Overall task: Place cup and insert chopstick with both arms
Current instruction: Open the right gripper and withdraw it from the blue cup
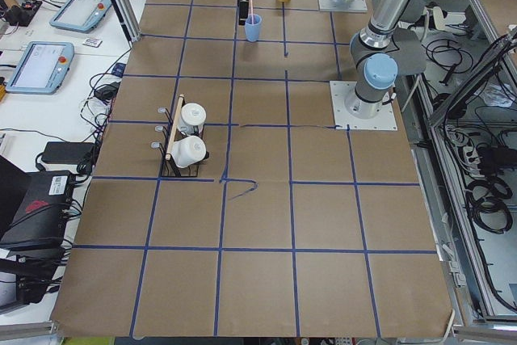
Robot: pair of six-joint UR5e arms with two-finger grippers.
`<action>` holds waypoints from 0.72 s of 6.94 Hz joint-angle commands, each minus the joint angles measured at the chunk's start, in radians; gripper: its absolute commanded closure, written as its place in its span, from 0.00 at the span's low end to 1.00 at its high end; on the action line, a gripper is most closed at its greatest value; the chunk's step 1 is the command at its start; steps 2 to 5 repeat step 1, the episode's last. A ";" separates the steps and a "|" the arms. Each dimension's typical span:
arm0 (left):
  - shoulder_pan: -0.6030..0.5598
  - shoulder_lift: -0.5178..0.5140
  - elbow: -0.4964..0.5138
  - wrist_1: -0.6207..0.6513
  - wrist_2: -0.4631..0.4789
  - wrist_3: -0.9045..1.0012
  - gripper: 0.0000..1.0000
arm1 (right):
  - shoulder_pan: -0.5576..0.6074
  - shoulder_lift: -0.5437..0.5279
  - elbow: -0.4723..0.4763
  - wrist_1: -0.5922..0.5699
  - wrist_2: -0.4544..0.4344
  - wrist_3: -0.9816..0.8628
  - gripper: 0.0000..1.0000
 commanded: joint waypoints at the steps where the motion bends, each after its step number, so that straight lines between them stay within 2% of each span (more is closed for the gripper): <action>1: -0.002 0.002 0.000 -0.002 -0.003 -0.001 0.00 | -0.001 -0.001 0.000 0.008 -0.004 -0.002 0.00; 5: -0.002 0.002 0.000 -0.002 -0.003 -0.001 0.00 | -0.001 -0.001 0.000 0.008 -0.004 -0.002 0.00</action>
